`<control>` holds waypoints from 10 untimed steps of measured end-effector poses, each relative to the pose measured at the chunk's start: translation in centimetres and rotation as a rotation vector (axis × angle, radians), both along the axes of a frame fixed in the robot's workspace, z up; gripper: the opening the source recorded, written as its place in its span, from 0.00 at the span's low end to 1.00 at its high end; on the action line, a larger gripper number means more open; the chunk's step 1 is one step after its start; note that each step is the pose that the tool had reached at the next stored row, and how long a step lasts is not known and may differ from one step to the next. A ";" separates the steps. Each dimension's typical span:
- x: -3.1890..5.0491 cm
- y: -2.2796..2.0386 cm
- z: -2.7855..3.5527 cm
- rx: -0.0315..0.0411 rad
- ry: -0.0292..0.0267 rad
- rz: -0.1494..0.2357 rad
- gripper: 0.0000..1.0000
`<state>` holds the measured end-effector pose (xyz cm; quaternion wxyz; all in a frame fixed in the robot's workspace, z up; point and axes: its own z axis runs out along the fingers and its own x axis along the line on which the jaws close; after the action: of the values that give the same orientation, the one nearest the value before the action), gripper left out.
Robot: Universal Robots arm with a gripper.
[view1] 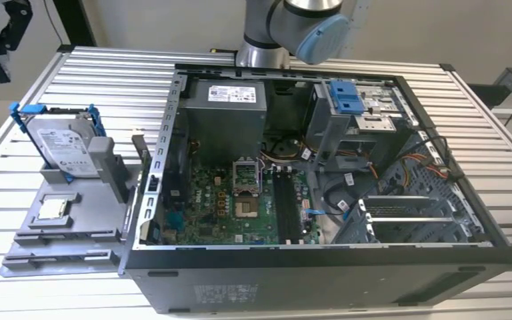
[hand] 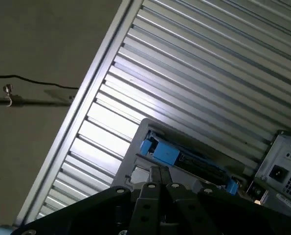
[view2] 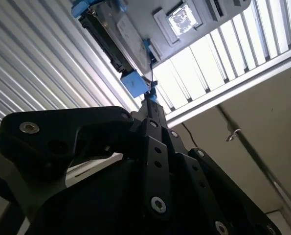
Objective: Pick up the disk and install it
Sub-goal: 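Pick up the disk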
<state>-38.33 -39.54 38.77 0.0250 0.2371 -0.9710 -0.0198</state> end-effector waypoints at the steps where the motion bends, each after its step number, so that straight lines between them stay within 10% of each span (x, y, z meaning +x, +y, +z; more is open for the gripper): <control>1: 0.00 0.00 0.00 0.0000 0.0000 0.019 0.00; 10: 0.00 0.00 0.00 -0.0002 0.0000 0.181 0.00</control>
<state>-38.33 -39.54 38.77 0.0267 0.3240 -0.9455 -0.0174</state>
